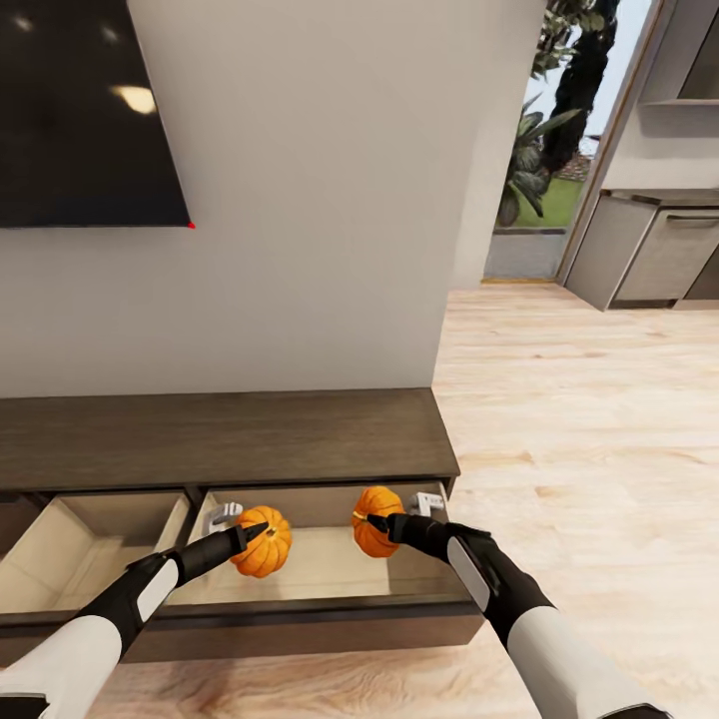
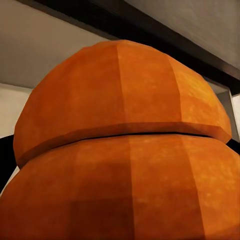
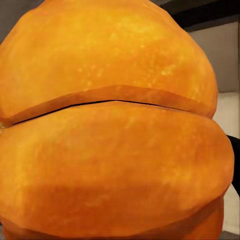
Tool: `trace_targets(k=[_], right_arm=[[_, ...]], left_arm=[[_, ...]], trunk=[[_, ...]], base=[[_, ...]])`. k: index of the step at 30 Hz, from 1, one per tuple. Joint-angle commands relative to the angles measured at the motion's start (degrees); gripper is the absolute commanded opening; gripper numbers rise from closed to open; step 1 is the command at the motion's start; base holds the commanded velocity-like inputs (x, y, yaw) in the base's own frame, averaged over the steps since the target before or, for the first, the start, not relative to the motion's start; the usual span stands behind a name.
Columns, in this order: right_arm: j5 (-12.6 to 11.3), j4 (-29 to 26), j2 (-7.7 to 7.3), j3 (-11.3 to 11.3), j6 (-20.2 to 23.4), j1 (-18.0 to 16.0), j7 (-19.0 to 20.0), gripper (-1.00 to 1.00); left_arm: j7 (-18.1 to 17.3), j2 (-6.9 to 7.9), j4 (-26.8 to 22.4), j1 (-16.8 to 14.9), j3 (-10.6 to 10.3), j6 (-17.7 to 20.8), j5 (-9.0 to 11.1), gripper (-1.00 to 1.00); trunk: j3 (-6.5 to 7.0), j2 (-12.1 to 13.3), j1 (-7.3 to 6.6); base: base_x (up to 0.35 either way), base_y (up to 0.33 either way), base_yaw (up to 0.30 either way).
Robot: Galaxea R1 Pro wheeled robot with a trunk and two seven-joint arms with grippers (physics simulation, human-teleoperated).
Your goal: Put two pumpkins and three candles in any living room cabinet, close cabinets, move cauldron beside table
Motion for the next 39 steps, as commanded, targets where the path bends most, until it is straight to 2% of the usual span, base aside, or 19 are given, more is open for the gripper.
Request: trace_targets(k=[1,6,10,23,28,39], right_arm=[[-0.6,0.1,-0.01,0.1,0.4,0.0,-0.2,-1.0],[-0.7,3.8,0.0,-0.1,0.8,0.0,-0.4,-1.0],[0.0,3.9,1.14,0.0,0.4,0.0,-0.4,-1.0],[-0.2,4.2,1.84,0.1,0.3,0.0,-0.4,-1.0],[-0.4,4.2,1.93,0.3,0.8,0.0,-0.4,-1.0],[-0.3,4.3,3.4,0.4,0.5,0.0,-0.4,-1.0]], left_arm=[[0.0,0.05,-0.1,0.0,-0.3,0.5,0.7,-1.0],[0.0,0.33,0.1,0.0,-0.4,0.8,0.8,-1.0],[0.0,0.4,0.1,0.0,-0.4,0.8,0.9,-1.0],[0.1,0.83,3.7,0.1,-0.4,0.6,0.7,-1.0],[3.7,0.66,3.8,0.1,-0.4,0.5,0.8,-1.0],[4.1,0.69,3.7,0.1,-0.4,0.5,0.8,-1.0]], trunk=[[-0.05,0.0,-0.01],[-0.05,0.0,-0.01],[-0.05,0.0,-0.01],[-0.05,0.0,-0.01],[-0.05,0.0,-0.01],[-0.05,0.0,-0.01]], base=[[0.005,-0.057,0.0],[0.105,-0.155,0.0],[0.038,-0.044,0.0],[0.087,-0.001,0.0],[0.151,0.0,0.0],[0.009,0.0,0.0]])
